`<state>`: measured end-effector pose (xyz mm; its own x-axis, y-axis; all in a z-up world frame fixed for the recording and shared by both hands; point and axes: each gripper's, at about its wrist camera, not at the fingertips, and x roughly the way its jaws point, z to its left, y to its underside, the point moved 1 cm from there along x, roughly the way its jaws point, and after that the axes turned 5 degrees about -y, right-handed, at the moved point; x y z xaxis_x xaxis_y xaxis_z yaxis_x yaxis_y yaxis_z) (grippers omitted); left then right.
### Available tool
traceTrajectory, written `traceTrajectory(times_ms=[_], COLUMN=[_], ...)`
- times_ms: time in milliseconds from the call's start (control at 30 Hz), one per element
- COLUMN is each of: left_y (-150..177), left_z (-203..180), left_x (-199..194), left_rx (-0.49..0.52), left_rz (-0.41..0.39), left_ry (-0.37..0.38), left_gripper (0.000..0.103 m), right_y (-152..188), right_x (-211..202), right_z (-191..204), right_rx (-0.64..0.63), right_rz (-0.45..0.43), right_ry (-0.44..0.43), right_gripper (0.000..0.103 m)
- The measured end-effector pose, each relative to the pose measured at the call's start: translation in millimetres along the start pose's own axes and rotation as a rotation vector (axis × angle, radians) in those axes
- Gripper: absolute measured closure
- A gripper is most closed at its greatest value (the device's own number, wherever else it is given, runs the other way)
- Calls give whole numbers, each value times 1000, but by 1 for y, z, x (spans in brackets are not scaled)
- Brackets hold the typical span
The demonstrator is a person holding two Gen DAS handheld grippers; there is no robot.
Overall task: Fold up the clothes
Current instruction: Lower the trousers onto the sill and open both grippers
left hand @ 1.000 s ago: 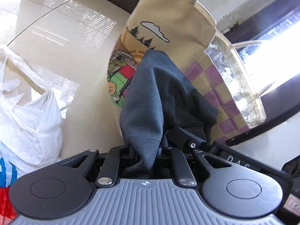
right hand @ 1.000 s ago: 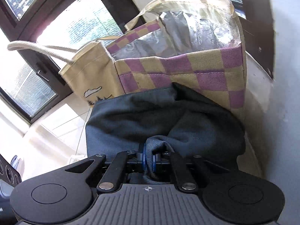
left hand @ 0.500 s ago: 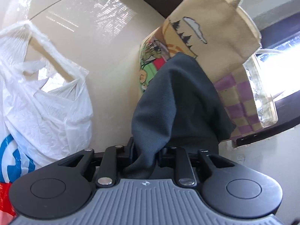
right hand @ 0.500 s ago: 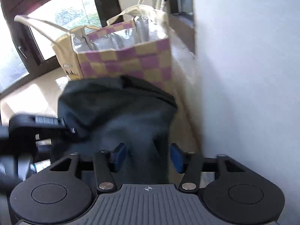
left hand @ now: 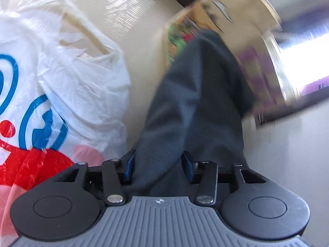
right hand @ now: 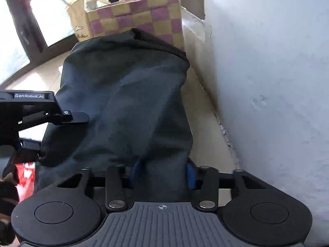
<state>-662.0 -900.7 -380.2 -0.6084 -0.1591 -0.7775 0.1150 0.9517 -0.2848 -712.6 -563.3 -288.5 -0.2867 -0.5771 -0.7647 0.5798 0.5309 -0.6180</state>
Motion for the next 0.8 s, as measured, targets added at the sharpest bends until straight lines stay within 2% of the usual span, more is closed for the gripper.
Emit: traceTrajectory(times_ms=[167, 300, 433, 533, 633, 700, 800], left_y=[33, 71, 91, 97, 99, 101, 105], left_z=[-5, -7, -10, -20, -31, -35, -38], left_x=[-15, -19, -39, -65, -84, -92, -66], left_rx=[-3, 20, 118, 184, 283, 345, 376], left_rz=[125, 216, 165, 43, -49, -89, -28], left_ry=[23, 19, -110, -174, -169, -152, -150], left_gripper=[53, 53, 51, 39, 39, 39, 40], right_y=[10, 22, 22, 18, 16, 22, 39], right_x=[-31, -56, -86, -95, -99, -85, -65], right_z=[-4, -12, -5, 2, 9, 5, -5], right_rx=[-32, -62, -141, -196, -250, -207, -162], right_rz=[42, 87, 36, -9, -40, -16, 38], right_ry=[60, 86, 112, 100, 80, 50, 61], right_gripper=[65, 58, 52, 49, 50, 50, 49])
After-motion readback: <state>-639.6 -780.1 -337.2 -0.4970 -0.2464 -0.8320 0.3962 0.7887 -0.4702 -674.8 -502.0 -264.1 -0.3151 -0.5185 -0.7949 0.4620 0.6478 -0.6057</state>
